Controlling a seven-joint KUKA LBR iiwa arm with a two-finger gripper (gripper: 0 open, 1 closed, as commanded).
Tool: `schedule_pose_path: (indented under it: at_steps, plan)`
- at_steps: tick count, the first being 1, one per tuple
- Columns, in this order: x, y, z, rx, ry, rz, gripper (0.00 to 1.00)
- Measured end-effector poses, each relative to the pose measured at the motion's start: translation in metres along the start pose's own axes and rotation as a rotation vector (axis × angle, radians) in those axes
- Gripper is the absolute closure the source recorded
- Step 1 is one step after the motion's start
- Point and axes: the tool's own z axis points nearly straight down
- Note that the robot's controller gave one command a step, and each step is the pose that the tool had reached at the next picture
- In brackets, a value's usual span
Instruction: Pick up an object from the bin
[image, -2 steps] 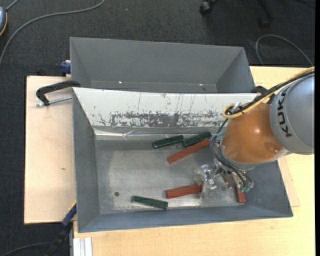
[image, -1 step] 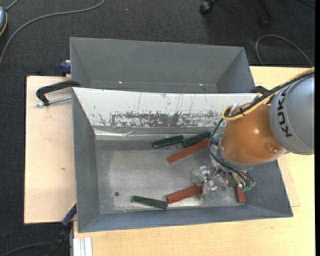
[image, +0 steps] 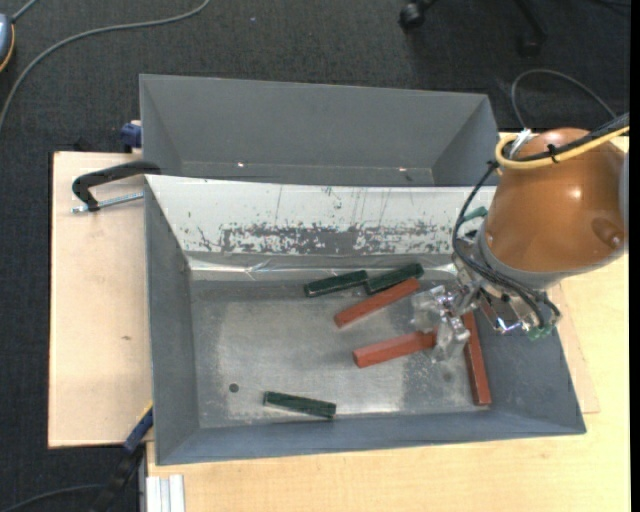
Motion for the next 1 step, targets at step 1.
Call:
schedule_pose_path:
  at_steps: [1]
  plan:
    - [-0.0053,-0.068,0.0569,-0.003,0.01,-0.153,1.0]
